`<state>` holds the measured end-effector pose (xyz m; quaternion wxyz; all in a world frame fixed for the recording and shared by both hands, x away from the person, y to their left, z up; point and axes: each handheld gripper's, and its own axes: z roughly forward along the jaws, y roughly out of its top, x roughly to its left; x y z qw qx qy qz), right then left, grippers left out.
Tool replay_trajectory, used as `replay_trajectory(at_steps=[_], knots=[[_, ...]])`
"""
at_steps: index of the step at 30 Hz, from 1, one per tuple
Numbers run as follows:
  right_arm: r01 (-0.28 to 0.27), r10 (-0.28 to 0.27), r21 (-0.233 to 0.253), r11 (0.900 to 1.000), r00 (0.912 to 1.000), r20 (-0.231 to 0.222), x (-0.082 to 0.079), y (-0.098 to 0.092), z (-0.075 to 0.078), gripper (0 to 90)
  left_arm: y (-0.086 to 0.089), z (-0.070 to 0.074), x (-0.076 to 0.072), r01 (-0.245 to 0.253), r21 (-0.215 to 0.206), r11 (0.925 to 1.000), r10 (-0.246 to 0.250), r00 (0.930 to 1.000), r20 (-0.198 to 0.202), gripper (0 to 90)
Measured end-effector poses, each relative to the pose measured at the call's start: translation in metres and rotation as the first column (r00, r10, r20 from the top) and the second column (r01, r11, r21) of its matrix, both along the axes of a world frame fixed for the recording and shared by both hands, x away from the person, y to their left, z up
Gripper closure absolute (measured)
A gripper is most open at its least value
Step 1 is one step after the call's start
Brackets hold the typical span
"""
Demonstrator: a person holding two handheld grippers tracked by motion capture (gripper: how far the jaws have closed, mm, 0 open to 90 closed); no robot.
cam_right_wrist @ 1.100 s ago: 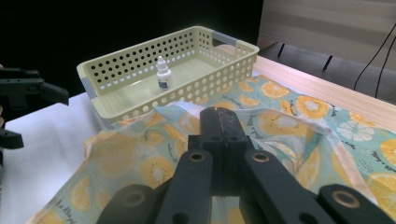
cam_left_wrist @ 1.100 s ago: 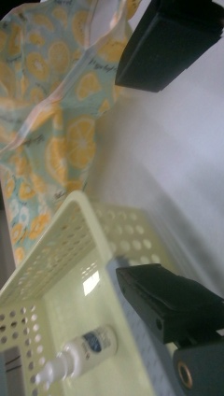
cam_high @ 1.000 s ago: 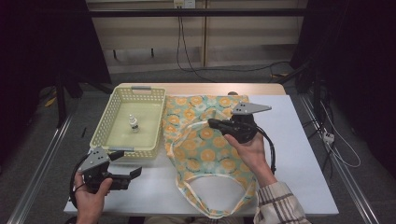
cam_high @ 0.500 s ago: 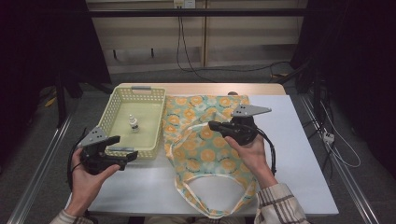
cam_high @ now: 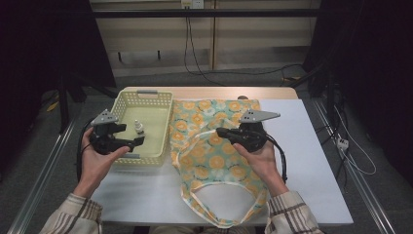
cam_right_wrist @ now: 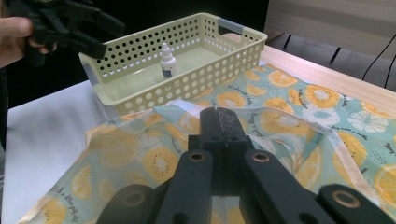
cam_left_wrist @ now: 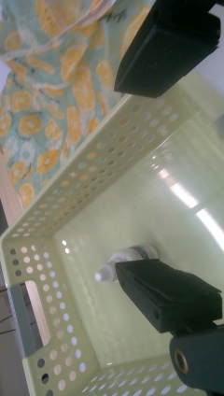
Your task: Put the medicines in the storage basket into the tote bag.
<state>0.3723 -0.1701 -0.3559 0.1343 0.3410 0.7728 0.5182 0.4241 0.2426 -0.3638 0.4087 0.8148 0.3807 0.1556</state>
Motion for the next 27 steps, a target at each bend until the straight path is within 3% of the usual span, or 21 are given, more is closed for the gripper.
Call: replay_trajectory(at_steps=[6,9,11,14,17,22,27], knots=[[-0.003,0.003,-0.002,1.000,1.0000,-0.004,0.001,0.001,-0.001,90.0,-0.006,-0.008,0.030,-0.020,0.026,0.9995,0.021,0.9987,-0.045,14.6],[-0.002,0.002,-0.002,1.000,1.0000,-0.002,0.001,0.000,0.000,90.0,-0.007,-0.010,0.044,-0.031,0.029,0.9991,0.032,0.9980,-0.054,15.0],[0.001,-0.001,-0.001,1.000,1.0000,-0.001,0.001,0.000,0.000,90.0,-0.009,-0.012,0.051,-0.050,0.052,0.9974,0.052,0.9975,-0.047,15.5],[-0.002,0.002,-0.001,1.000,1.0000,-0.004,0.001,-0.001,-0.001,90.0,-0.010,-0.019,0.062,-0.063,0.059,0.9962,0.068,0.9944,-0.081,15.7],[-0.003,0.003,-0.003,1.000,1.0000,-0.002,0.001,0.001,0.000,90.0,-0.010,-0.023,0.069,-0.091,0.026,0.9955,0.093,0.9904,-0.102,18.2],[-0.008,0.008,-0.003,1.000,0.9999,-0.007,0.002,0.001,-0.002,90.0,-0.011,-0.036,0.082,-0.084,0.097,0.9918,0.098,0.9846,-0.145,21.5],[-0.010,0.010,-0.006,1.000,0.9999,-0.010,0.002,0.003,-0.002,90.0,-0.010,-0.047,0.090,-0.082,0.131,0.9879,0.106,0.9767,-0.186,29.0]])
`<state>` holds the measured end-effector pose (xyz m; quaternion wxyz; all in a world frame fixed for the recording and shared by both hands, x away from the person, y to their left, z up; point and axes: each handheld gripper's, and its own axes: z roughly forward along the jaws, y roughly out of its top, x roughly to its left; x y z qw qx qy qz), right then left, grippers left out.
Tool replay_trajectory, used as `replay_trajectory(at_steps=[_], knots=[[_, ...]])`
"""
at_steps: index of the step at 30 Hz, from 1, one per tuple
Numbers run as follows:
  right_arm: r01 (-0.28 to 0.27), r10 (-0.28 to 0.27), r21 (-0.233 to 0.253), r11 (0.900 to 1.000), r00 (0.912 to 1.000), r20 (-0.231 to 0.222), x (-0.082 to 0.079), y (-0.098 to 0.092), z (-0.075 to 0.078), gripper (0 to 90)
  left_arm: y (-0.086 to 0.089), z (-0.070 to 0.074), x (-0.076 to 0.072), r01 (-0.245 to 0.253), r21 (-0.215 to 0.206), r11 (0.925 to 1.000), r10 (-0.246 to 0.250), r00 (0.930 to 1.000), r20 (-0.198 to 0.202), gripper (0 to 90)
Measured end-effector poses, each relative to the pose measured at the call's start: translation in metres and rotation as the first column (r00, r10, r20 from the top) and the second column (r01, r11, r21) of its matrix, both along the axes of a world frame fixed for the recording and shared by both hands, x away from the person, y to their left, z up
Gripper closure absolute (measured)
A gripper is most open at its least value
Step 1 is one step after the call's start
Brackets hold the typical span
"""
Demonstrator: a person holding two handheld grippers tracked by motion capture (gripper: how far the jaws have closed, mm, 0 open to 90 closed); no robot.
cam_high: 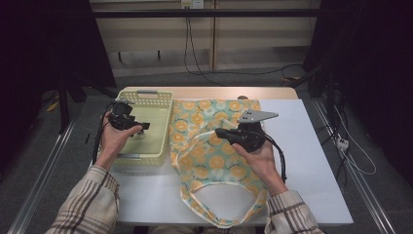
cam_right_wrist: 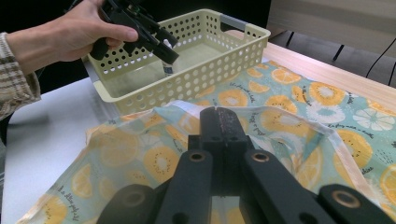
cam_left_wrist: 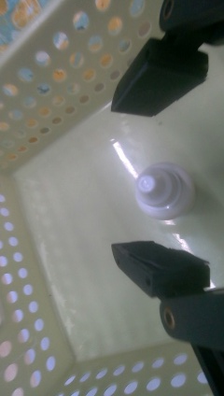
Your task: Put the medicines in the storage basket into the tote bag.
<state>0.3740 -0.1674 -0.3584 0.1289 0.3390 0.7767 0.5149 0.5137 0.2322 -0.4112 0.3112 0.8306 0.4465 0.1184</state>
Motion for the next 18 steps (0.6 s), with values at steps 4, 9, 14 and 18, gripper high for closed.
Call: replay_trajectory(at_steps=[4,9,14,18], knots=[[-0.003,0.003,-0.004,1.000,1.0000,0.000,0.000,0.000,-0.001,90.0,0.002,-0.008,0.003,-0.006,0.030,0.9995,0.008,0.9990,-0.043,35.3],[-0.003,0.003,-0.006,1.000,1.0000,-0.003,0.000,0.001,-0.001,90.0,0.000,-0.010,0.004,0.017,0.051,0.9985,-0.014,0.9977,-0.067,49.1],[-0.004,0.004,-0.009,1.000,1.0000,-0.002,0.001,0.001,-0.002,90.0,-0.001,-0.015,0.006,0.020,0.074,0.9971,-0.014,0.9959,-0.089,55.7],[-0.001,0.001,-0.008,1.000,1.0000,-0.004,0.001,0.001,-0.002,90.0,-0.002,-0.015,0.006,0.013,0.089,0.9959,-0.005,0.9965,-0.084,59.6]])
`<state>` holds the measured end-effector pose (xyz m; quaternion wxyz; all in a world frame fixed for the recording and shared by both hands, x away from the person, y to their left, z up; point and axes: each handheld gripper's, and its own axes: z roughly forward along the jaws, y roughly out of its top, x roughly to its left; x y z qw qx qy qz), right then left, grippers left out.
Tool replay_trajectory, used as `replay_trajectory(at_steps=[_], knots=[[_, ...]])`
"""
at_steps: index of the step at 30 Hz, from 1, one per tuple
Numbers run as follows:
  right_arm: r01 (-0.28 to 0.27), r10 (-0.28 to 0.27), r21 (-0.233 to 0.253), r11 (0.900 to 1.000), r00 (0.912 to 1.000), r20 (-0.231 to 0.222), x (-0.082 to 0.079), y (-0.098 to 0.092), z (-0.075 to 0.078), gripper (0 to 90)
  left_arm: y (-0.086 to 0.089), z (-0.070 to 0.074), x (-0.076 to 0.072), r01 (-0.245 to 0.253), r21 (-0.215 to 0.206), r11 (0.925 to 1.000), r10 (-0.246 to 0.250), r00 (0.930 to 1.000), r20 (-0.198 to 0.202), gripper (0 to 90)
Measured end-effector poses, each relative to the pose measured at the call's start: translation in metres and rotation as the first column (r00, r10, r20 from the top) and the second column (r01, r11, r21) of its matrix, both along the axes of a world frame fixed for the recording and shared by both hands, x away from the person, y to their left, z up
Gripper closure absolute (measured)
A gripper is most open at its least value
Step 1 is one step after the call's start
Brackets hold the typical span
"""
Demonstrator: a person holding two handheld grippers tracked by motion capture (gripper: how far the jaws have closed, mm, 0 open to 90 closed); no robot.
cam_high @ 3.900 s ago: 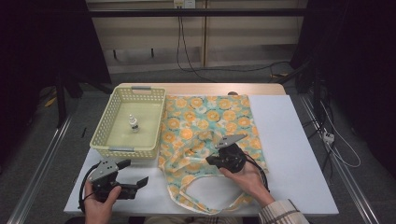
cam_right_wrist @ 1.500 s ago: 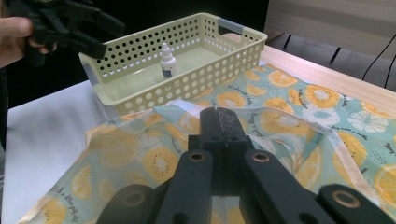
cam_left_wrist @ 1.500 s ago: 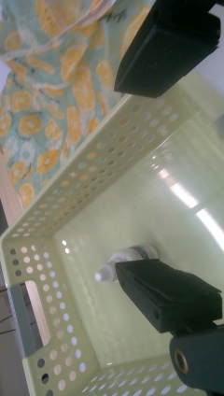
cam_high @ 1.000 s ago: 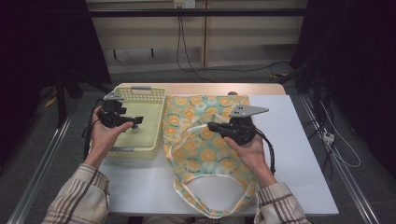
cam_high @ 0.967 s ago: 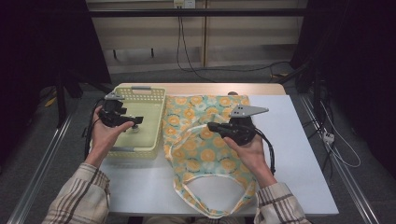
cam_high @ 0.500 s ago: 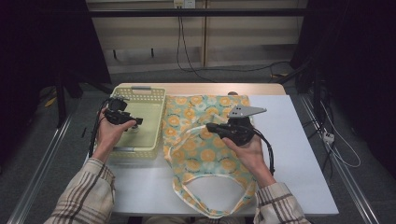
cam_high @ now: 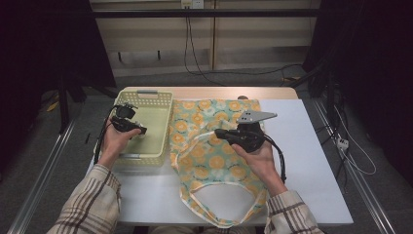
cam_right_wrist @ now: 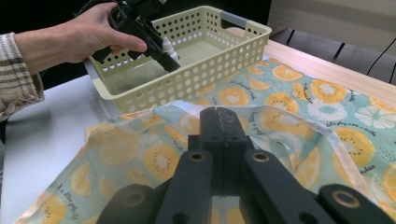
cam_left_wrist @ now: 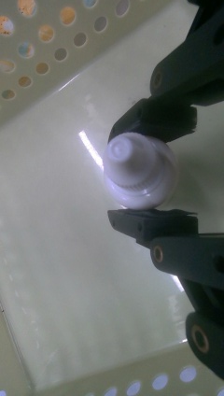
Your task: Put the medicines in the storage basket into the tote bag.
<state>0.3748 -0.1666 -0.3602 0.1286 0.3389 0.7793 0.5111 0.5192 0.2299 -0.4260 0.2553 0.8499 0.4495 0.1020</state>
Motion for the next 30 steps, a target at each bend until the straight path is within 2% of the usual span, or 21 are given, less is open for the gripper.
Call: replay_trajectory(at_steps=[4,8,16,22,25,28,30], knots=[[0.001,-0.001,0.000,1.000,1.0000,0.000,0.000,0.000,0.000,90.0,0.001,0.001,0.000,-0.012,-0.008,0.9999,0.012,0.9999,-0.001,60.3],[0.002,-0.002,-0.002,1.000,1.0000,0.001,0.000,0.000,0.000,90.0,0.005,0.007,-0.001,-0.027,-0.054,0.9982,0.028,0.9994,0.021,60.4],[0.007,-0.007,0.000,1.000,1.0000,0.001,0.001,-0.001,0.000,90.0,0.014,0.024,-0.007,-0.029,-0.113,0.9931,0.040,0.9946,0.096,60.5],[0.010,-0.010,-0.003,1.000,0.9999,-0.001,0.002,-0.001,-0.002,90.0,0.013,0.043,-0.018,-0.007,-0.168,0.9858,0.036,0.9845,0.171,60.5],[0.010,-0.010,-0.008,1.000,0.9999,-0.003,0.002,0.001,-0.003,90.0,0.010,0.051,-0.026,0.033,-0.161,0.9863,0.002,0.9778,0.210,60.5],[0.012,-0.012,-0.010,1.000,0.9999,0.000,0.002,0.001,-0.002,90.0,0.007,0.060,-0.035,0.094,-0.191,0.9771,-0.047,0.9696,0.240,60.5],[0.013,-0.013,-0.007,1.000,0.9999,0.002,0.002,0.000,-0.002,90.0,0.004,0.065,-0.041,0.112,-0.180,0.9773,-0.063,0.9636,0.260,60.5]])
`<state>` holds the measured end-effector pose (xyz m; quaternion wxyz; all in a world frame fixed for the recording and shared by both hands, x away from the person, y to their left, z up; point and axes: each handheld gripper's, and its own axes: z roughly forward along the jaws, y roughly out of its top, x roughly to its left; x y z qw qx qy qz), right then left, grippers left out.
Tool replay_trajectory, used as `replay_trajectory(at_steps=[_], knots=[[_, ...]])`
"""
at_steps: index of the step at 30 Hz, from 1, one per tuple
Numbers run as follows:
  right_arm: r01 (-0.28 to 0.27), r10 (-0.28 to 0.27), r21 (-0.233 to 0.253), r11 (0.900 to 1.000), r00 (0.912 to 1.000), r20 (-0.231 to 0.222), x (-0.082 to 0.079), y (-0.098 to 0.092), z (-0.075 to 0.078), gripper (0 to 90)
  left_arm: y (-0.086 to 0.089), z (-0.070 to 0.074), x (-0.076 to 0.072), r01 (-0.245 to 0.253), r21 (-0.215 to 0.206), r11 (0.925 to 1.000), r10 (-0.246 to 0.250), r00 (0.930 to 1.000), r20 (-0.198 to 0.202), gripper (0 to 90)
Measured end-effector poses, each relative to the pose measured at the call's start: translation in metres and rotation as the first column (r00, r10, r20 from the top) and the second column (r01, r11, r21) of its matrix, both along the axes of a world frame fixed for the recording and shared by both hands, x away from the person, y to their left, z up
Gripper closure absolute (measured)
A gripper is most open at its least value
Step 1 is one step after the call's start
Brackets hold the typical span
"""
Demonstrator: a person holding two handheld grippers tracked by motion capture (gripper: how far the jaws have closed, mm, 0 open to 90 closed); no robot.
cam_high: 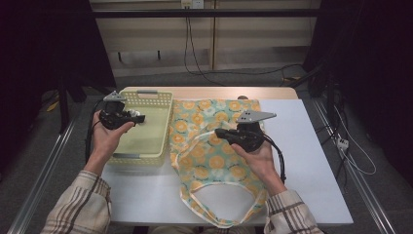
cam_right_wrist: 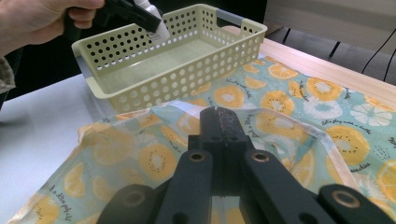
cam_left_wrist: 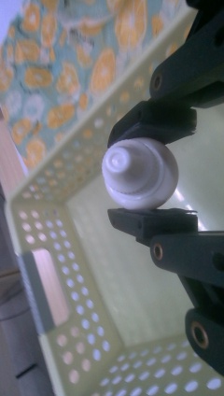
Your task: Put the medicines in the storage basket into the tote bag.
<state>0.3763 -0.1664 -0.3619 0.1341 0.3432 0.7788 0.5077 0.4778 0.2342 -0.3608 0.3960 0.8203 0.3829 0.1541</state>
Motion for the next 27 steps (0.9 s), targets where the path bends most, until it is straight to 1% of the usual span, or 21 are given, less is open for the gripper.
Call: replay_trajectory(at_steps=[1,6,8,11,12,13,15,18,24,26,27], knots=[[0.002,-0.002,0.000,1.000,1.0000,0.000,0.000,0.000,0.000,90.0,-0.001,0.003,-0.004,0.015,-0.003,0.9999,-0.015,0.9998,0.012,60.4],[0.003,-0.003,0.002,1.000,1.0000,-0.001,0.000,-0.001,0.000,90.0,-0.005,0.012,-0.017,0.040,-0.020,0.9990,-0.039,0.9981,0.048,60.4],[0.002,-0.002,0.002,1.000,1.0000,0.001,0.000,-0.001,0.000,90.0,-0.006,0.014,-0.022,0.053,-0.047,0.9975,-0.050,0.9976,0.048,60.4],[0.003,-0.003,0.001,1.000,1.0000,-0.001,0.000,-0.001,0.000,90.0,-0.010,0.017,-0.032,0.065,-0.057,0.9962,-0.062,0.9964,0.058,60.5],[0.004,-0.004,0.001,1.000,1.0000,-0.001,0.000,-0.001,0.000,90.0,-0.012,0.018,-0.036,0.078,-0.067,0.9947,-0.073,0.9954,0.062,60.4],[0.002,-0.002,0.000,1.000,1.0000,0.000,0.000,-0.001,0.000,90.0,-0.014,0.020,-0.039,0.088,-0.071,0.9936,-0.083,0.9941,0.070,60.4],[0.003,-0.003,0.002,1.000,1.0000,0.001,0.001,-0.001,-0.001,90.0,-0.019,0.023,-0.045,0.093,-0.064,0.9936,-0.088,0.9930,0.078,60.4],[0.001,-0.001,0.000,1.000,1.0000,-0.001,0.000,0.001,-0.001,90.0,-0.025,0.029,-0.053,0.124,-0.077,0.9893,-0.116,0.9879,0.103,60.5],[0.000,0.000,-0.002,1.000,1.0000,0.001,0.000,0.001,-0.001,90.0,-0.036,0.032,-0.067,0.169,-0.103,0.9803,-0.157,0.9807,0.117,60.5],[0.002,-0.002,0.001,1.000,1.0000,0.001,0.000,0.000,-0.001,90.0,-0.039,0.031,-0.072,0.178,-0.118,0.9769,-0.165,0.9797,0.114,60.5],[0.003,-0.003,0.001,1.000,1.0000,0.002,0.000,0.000,-0.001,90.0,-0.040,0.031,-0.074,0.185,-0.134,0.9736,-0.170,0.9788,0.114,60.4]])
